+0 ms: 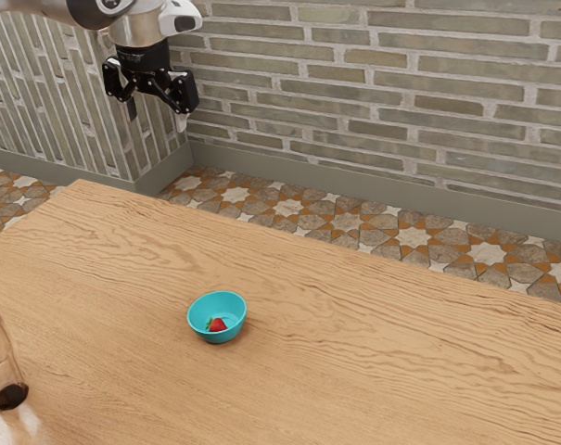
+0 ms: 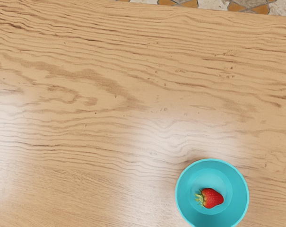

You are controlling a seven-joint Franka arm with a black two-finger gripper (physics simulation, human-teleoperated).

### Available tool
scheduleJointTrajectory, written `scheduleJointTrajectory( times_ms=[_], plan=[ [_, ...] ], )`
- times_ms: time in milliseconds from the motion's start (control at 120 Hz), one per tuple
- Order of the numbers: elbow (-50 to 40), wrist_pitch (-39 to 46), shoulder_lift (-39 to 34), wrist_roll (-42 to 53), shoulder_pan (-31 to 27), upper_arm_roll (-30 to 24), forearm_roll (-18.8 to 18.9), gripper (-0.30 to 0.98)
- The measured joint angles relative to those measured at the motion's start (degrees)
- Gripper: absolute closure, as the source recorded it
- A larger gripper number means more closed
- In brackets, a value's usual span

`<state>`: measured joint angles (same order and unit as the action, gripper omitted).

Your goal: Take strawberry from the bowl

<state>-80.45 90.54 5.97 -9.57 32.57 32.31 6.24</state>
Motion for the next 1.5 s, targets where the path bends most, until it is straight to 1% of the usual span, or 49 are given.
scheduleJointTrajectory(
  times_ms=[100,175,358,475,575,742,950,1100,1408,1500],
  plan=[
    [0.4,0.2,0.2,0.0,-0.1,-0.3,-0.1,0.00],
    [1.2,0.4,0.4,0.0,-0.4,-2.0,-0.2,0.00],
    [1.0,3.6,7.7,-0.1,0.1,-2.7,-1.8,0.00],
    [-5.8,5.2,7.4,-0.2,0.1,-2.7,-4.5,0.01],
    [-15.2,9.5,5.0,-0.3,0.0,-2.7,-5.9,0.10],
    [-26.0,17.8,2.6,-0.4,0.1,-2.8,-6.6,0.25],
    [-36.4,27.7,1.3,-0.5,0.3,-3.1,-7.0,0.34],
    [-40.1,31.3,1.7,-0.5,0.8,-5.5,-6.8,0.38],
    [-41.1,36.2,6.4,-0.6,0.5,-5.8,-7.0,0.40],
    [-41.1,38.2,7.6,-0.6,0.4,-5.9,-8.2,0.41]
  ],
)
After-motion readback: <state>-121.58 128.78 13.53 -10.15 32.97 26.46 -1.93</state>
